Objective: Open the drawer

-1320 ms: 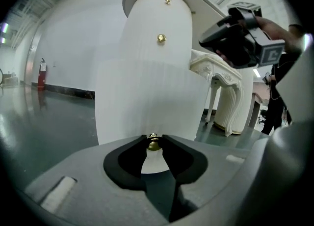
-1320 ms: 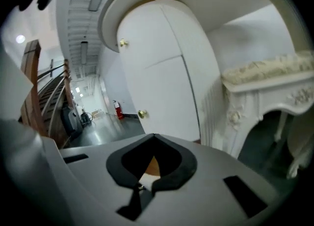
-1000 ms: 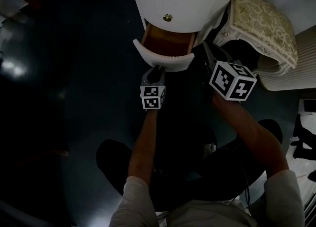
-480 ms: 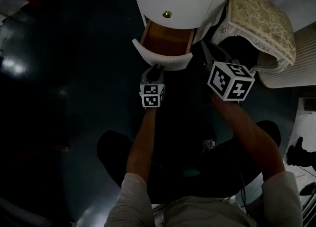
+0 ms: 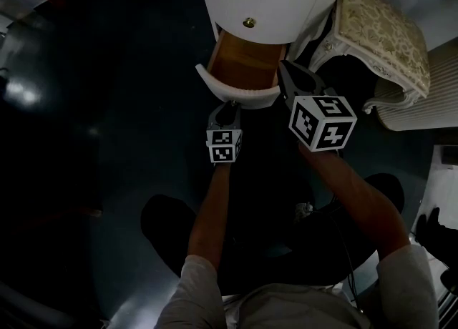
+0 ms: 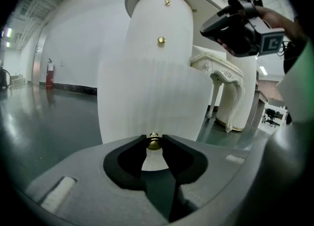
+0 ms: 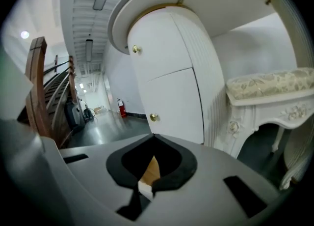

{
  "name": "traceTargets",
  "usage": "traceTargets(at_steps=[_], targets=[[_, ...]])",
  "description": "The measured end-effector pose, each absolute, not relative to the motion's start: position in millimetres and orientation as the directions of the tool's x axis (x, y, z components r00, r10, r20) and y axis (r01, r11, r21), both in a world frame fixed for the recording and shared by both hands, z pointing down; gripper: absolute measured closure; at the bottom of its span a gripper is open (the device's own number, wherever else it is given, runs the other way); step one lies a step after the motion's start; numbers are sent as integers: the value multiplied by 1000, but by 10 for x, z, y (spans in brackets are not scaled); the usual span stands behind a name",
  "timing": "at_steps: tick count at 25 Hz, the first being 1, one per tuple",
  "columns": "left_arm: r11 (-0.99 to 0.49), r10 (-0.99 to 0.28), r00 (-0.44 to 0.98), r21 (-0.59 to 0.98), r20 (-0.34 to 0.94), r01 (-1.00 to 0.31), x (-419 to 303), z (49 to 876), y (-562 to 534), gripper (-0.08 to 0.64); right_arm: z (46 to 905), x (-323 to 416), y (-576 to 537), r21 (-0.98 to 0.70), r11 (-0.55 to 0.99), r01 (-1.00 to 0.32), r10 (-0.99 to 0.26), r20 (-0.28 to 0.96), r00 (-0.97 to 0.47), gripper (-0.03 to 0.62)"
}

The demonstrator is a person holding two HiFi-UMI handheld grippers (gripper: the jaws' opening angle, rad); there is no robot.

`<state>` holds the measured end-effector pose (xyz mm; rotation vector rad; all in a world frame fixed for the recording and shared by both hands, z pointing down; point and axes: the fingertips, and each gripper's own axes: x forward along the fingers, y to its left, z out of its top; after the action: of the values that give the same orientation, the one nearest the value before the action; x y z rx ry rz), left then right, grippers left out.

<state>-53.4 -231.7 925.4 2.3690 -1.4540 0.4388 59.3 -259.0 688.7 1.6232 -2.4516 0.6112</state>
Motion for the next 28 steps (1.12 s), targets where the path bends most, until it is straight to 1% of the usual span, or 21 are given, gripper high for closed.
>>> traceTargets(at_steps=[5,11,19,28], targets=[[-429,-792,433,112,430,-896,-562,9255,-2248,453,6898,306,-2498,-152,442,-884,-819,334,-467,577],[-450,-789,441,87,428,-889,-616,9278,-2168,454,7040,8,-2307,-39,560,-828,-761,372,-532,577],[-419,-793,420,107,442,-902,-651,9258,-2064,453,7227,-220,-2120,-33,636,-771,-690,423,-588,577],[-435,-784,424,86,454,-896,-709,9302,-1892,453,7243,-372,-2089,-34,672,-740,-661,424,-619,577]])
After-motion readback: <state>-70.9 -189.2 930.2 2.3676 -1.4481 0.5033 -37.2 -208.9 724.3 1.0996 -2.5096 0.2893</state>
